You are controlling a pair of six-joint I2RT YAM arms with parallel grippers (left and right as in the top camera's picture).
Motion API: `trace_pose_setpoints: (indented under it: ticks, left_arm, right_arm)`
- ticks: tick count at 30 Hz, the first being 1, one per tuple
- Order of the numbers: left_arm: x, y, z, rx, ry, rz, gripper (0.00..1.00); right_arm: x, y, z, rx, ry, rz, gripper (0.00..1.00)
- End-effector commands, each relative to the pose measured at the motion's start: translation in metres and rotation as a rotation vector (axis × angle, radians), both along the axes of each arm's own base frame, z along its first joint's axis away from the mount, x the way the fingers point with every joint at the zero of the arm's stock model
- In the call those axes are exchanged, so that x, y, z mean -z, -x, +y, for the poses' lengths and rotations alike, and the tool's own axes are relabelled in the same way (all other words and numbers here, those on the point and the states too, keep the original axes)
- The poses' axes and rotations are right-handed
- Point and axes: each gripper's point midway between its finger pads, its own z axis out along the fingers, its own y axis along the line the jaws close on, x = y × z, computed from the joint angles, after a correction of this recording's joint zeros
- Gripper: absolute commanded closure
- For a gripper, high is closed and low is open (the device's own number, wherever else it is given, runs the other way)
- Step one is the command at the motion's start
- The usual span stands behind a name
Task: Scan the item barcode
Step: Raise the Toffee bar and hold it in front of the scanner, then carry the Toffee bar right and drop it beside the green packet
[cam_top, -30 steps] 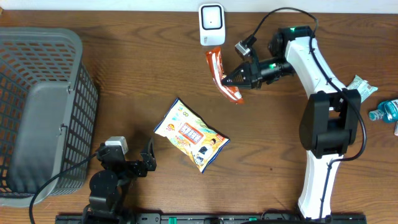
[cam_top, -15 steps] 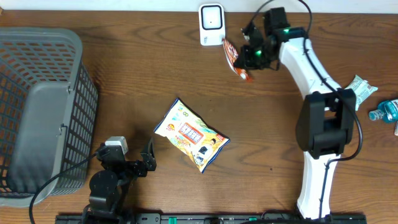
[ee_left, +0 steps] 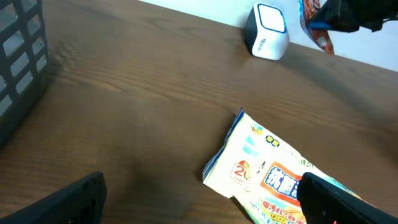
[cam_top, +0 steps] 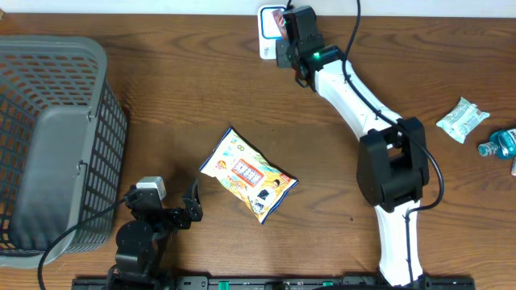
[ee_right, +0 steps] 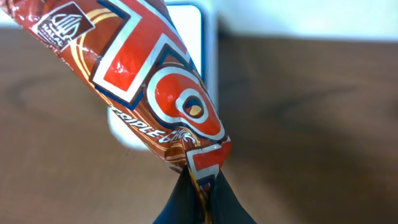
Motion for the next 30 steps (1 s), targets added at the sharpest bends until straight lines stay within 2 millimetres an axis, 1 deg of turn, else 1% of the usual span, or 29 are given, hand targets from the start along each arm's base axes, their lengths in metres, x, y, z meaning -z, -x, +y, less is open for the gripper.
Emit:
trace_pose_setpoints:
  ticks: [1,6,9,15,18,20,23,26,27,28,29,30]
  left_arm:
    - [0.010,0.001,0.000,-0.004,0.002,0.029,0.02]
    - [0.010,0.001,0.000,-0.004,0.002,0.028,0.02]
    - [0.010,0.001,0.000,-0.004,0.002,0.029,0.02]
    - [0.010,0.001,0.000,-0.004,0.002,0.029,0.02]
    - [0.010,0.001,0.000,-0.004,0.002,0.029,0.02]
    - [0.010,0.001,0.000,-0.005,0.002,0.029,0.02]
    - [0.010,0.001,0.000,-0.004,0.002,0.029,0.02]
    - [0.010,0.001,0.000,-0.004,0.002,0.029,0.02]
    - [0.010,0.001,0.000,-0.005,0.002,0.029,0.02]
    - [0.010,0.001,0.000,-0.004,0.002,0.029,0.02]
    - [0.010,0.001,0.000,-0.004,0.002,0.029,0.02]
    - [0.010,0.001,0.000,-0.004,0.002,0.029,0.02]
  right_arm:
    - [0.015,-0.016,-0.013,0.078,0.038,-0.036,0.99]
    - [0.026,-0.028,-0.008,0.074,0.040,-0.037,0.99]
    - [0.027,-0.033,-0.003,0.059,0.024,-0.038,0.99]
    - [0.018,-0.034,0.001,0.046,0.012,-0.040,0.99]
    - [0.013,-0.029,0.010,-0.011,-0.007,0.001,0.99]
    - [0.010,-0.023,0.004,-0.004,0.012,0.042,0.99]
    - [-0.003,-0.012,-0.025,0.047,0.059,0.115,0.99]
    - [-0.013,0.002,-0.072,0.152,0.106,0.191,0.99]
    - [-0.016,0.011,-0.099,0.220,0.136,0.227,0.99]
    - [-0.018,0.016,-0.115,0.261,0.156,0.247,0.99]
    - [-0.020,0.025,-0.143,0.327,0.193,0.279,0.99]
    - [-0.020,0.035,-0.174,0.396,0.239,0.315,0.99]
